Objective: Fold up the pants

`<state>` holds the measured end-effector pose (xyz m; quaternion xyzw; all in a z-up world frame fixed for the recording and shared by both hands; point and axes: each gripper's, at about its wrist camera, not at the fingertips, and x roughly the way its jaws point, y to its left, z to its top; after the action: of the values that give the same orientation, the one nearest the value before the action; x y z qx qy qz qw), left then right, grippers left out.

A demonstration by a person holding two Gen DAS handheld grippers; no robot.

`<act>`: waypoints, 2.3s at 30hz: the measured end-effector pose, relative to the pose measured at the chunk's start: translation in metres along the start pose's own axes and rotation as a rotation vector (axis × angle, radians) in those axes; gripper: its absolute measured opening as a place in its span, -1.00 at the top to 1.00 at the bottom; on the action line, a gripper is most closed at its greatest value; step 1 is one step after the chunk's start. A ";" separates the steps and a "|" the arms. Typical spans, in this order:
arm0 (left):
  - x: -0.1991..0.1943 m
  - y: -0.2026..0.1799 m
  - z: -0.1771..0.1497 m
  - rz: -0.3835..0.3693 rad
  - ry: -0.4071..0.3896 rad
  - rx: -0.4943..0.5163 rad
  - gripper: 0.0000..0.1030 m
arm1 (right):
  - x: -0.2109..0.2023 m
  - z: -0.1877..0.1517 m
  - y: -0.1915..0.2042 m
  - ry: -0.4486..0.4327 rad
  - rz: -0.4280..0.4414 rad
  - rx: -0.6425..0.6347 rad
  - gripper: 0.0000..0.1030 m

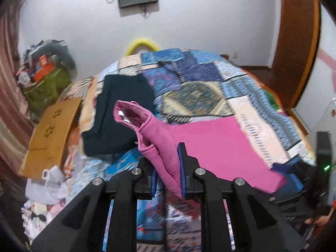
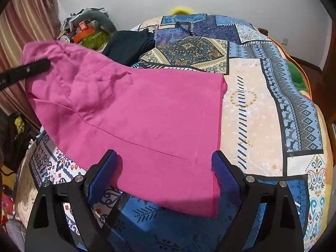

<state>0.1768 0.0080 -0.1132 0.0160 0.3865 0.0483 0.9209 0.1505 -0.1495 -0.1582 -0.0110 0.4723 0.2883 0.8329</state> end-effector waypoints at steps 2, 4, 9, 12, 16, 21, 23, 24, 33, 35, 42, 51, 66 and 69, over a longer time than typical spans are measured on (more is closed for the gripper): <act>-0.001 -0.009 0.008 -0.033 -0.010 0.010 0.67 | 0.000 0.000 -0.001 0.002 0.001 0.004 -0.72; -0.001 -0.017 0.017 -0.081 -0.012 0.019 0.69 | -0.001 -0.002 0.000 0.001 0.002 0.006 -0.72; 0.007 -0.039 0.032 -0.216 0.024 0.017 0.72 | -0.001 -0.002 0.000 0.002 0.005 0.013 -0.72; 0.016 -0.047 0.037 -0.299 0.068 -0.008 0.72 | -0.001 -0.004 -0.002 0.004 0.015 0.030 -0.72; 0.032 -0.058 0.040 -0.389 0.140 -0.054 0.73 | -0.001 -0.004 -0.003 0.006 0.024 0.043 -0.72; 0.055 -0.068 0.037 -0.439 0.219 -0.085 0.74 | -0.001 -0.004 -0.003 0.006 0.029 0.048 -0.72; 0.062 -0.071 0.034 -0.446 0.248 -0.086 0.74 | -0.001 -0.004 -0.004 0.006 0.031 0.051 -0.72; 0.065 -0.074 0.032 -0.449 0.264 -0.084 0.73 | -0.001 -0.004 -0.003 0.006 0.031 0.053 -0.72; 0.060 -0.080 0.023 -0.412 0.253 0.031 0.17 | 0.000 -0.005 -0.005 0.009 0.039 0.063 -0.72; 0.056 -0.075 0.026 -0.384 0.225 0.054 0.12 | -0.001 -0.005 -0.005 0.011 0.042 0.066 -0.72; 0.072 -0.043 0.047 -0.263 0.190 0.074 -0.23 | -0.004 -0.008 -0.008 0.017 0.049 0.078 -0.73; 0.148 -0.030 0.065 -0.165 0.278 0.152 -0.49 | -0.025 -0.019 -0.022 0.015 0.014 0.096 -0.73; 0.265 -0.046 0.041 -0.058 0.487 0.266 -0.76 | -0.050 -0.019 -0.057 -0.044 -0.067 0.214 -0.75; 0.259 -0.049 0.036 -0.056 0.486 0.315 -0.76 | -0.045 -0.013 -0.048 -0.049 -0.047 0.200 -0.75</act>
<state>0.3871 -0.0145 -0.2753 0.1360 0.5989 -0.0351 0.7884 0.1464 -0.2143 -0.1413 0.0681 0.4777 0.2201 0.8478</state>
